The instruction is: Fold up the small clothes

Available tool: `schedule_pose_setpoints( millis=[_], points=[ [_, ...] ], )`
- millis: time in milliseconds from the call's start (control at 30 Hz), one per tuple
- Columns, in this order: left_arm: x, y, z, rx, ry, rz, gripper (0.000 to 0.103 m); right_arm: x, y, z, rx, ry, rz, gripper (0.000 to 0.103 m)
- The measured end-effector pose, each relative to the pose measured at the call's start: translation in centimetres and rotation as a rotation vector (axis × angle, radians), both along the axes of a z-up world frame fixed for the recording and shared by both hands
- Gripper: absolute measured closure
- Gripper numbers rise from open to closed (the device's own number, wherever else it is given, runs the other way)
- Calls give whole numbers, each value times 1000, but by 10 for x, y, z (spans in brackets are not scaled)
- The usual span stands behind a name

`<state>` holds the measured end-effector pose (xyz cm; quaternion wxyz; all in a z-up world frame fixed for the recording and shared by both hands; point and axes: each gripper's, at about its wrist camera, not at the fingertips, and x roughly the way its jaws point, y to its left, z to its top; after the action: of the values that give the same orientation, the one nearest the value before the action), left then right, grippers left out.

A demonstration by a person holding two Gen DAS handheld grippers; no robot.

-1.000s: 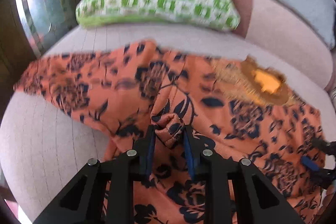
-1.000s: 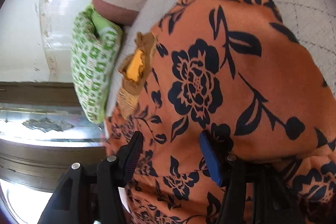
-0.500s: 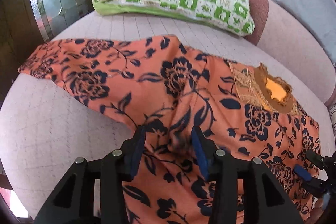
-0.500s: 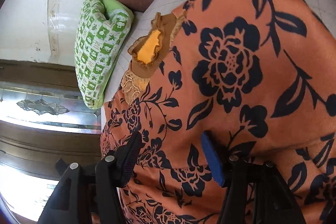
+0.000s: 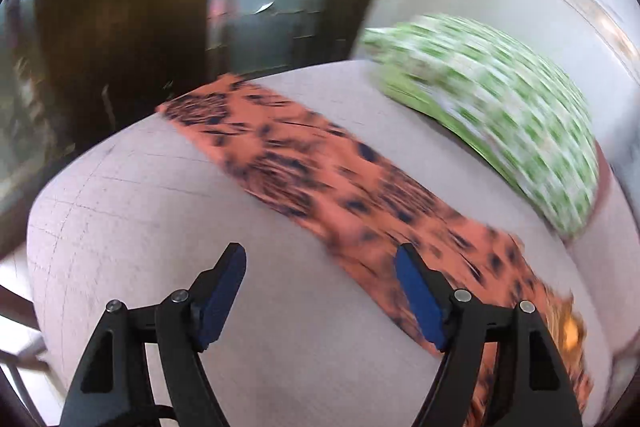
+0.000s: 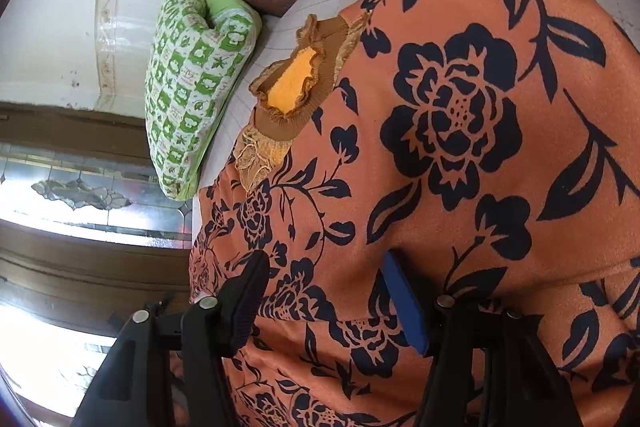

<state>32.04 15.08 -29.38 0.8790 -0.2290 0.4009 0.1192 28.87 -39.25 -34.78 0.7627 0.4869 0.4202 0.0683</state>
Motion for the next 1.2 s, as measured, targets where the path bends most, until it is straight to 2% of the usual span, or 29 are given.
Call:
schedule_pose_setpoints(
  millis=[67,100,200,267,367,500,533,633,733,800,967,1067,1200],
  points=[
    [8,30,-13,-125,3,38,25,0,2,1,-14,-4,4,39],
    [11,46,-22,-226,-1,57,25,0,3,1,-20,-4,3,39],
    [18,66,-37,-370,-32,89,25,2,6,2,-36,-2,4,39],
    [27,71,-43,-409,-43,77,25,2,7,2,-41,-2,4,39],
    [40,76,-42,-412,-62,66,26,3,6,2,-38,-3,7,38],
    [57,91,-50,-456,-105,101,28,6,6,1,-21,-4,11,38],
    [61,93,-50,-455,-112,109,30,6,5,1,-19,-5,12,38],
    [72,97,-53,-414,-117,133,47,6,3,0,-13,-7,15,38],
    [79,97,-53,-345,-100,158,69,7,3,-1,-10,-11,20,38],
    [79,97,-54,-316,-93,175,89,6,2,-1,-7,-14,21,38],
    [73,90,-44,-304,-125,160,96,5,2,0,-6,-12,16,38],
    [69,62,-12,-231,-177,84,97,3,2,1,-2,-15,8,38],
    [55,0,33,-118,-249,-58,97,-2,0,2,11,-14,-4,38]
  ],
)
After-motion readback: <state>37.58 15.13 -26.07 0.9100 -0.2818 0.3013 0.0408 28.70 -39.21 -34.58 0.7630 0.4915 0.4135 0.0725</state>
